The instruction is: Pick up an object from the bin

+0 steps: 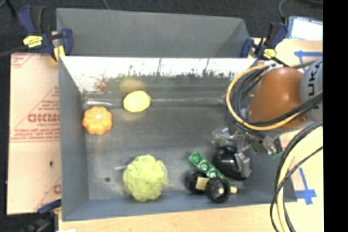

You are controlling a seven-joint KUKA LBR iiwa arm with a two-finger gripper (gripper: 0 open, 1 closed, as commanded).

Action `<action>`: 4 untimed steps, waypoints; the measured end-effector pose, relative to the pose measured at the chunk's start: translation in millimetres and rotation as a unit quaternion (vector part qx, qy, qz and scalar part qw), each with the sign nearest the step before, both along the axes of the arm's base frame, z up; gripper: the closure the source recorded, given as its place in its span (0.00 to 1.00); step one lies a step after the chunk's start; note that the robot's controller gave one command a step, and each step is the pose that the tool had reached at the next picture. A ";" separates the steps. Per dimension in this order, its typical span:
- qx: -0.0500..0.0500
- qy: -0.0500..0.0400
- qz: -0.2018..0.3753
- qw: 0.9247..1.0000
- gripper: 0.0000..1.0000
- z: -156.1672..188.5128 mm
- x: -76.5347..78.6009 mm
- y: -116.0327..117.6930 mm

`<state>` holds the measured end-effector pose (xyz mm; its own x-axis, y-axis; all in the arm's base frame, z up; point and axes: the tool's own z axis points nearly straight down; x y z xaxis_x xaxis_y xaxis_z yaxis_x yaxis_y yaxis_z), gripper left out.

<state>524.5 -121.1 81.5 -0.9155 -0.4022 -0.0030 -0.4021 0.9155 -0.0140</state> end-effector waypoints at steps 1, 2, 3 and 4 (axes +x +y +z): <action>0.000 0.000 0.001 1.000 1.00 0.0 0.0 0.0; 0.000 0.000 0.001 1.000 1.00 0.0 0.0 0.0; 0.000 0.000 0.001 1.000 1.00 0.0 0.0 0.0; 0.000 0.000 0.002 1.000 1.00 0.0 0.0 0.0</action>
Offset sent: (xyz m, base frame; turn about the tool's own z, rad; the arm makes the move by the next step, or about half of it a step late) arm 0.0000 0.0000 0.0000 0.0000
